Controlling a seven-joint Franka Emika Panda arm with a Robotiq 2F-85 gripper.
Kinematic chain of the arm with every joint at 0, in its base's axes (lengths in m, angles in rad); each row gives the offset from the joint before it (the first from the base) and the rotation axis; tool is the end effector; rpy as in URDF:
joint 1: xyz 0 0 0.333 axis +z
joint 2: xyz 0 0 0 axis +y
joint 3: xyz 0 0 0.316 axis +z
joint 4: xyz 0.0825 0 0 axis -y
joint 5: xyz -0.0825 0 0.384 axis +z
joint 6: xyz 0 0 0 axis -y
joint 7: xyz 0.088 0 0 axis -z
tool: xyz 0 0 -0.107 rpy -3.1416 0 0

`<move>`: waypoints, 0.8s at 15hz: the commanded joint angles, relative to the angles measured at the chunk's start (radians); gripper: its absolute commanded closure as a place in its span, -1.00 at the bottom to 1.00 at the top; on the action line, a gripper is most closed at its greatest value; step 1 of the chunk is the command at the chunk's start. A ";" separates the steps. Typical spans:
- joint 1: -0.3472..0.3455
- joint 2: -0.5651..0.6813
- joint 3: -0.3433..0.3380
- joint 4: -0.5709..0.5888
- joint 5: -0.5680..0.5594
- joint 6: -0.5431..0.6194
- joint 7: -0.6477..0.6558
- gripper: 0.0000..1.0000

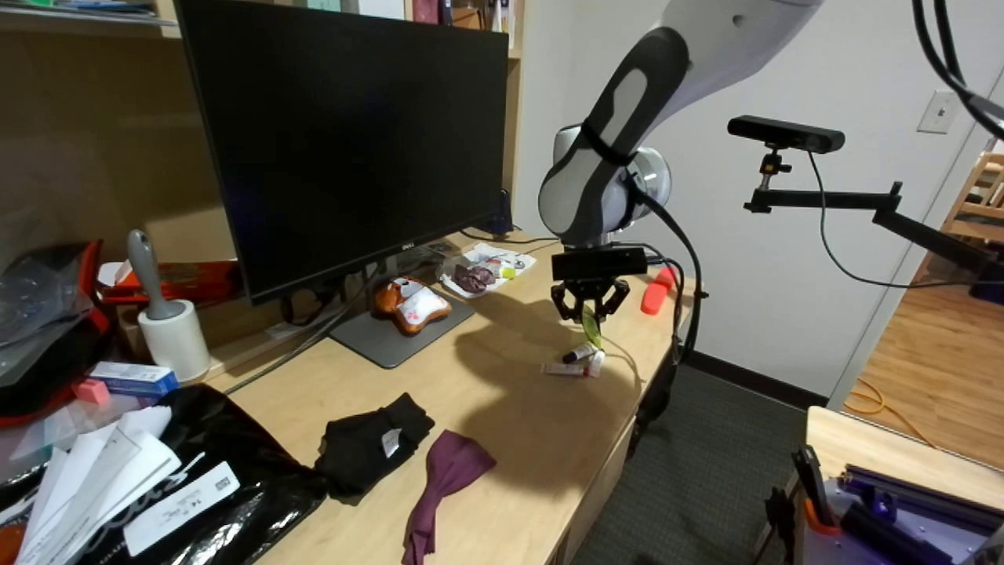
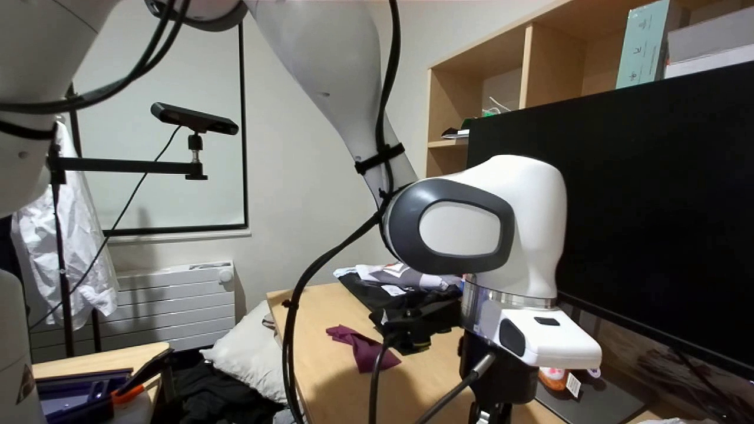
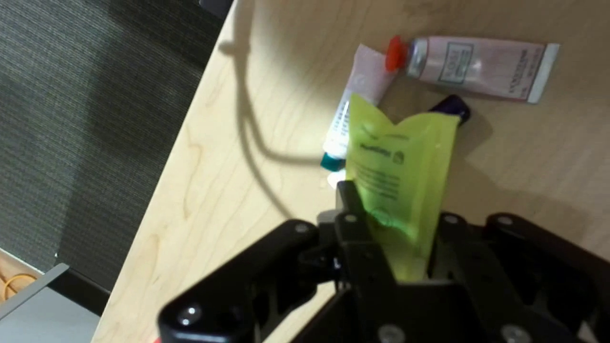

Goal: Move the maroon cloth to the left then move the yellow object to the left

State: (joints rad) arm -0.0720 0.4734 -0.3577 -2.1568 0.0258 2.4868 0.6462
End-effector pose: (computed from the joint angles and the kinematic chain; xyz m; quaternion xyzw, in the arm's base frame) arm 0.5016 -0.2350 0.1800 0.8565 -0.5077 -0.0480 0.0794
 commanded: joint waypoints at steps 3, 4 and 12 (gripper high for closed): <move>0.028 -0.165 0.029 -0.203 -0.023 0.070 -0.001 0.81; 0.035 -0.187 0.033 -0.238 -0.031 0.089 -0.003 0.81; 0.063 -0.387 0.058 -0.572 -0.179 0.257 -0.026 0.81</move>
State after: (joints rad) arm -0.0033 0.1849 -0.3033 -2.6101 -0.0860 2.6885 0.6382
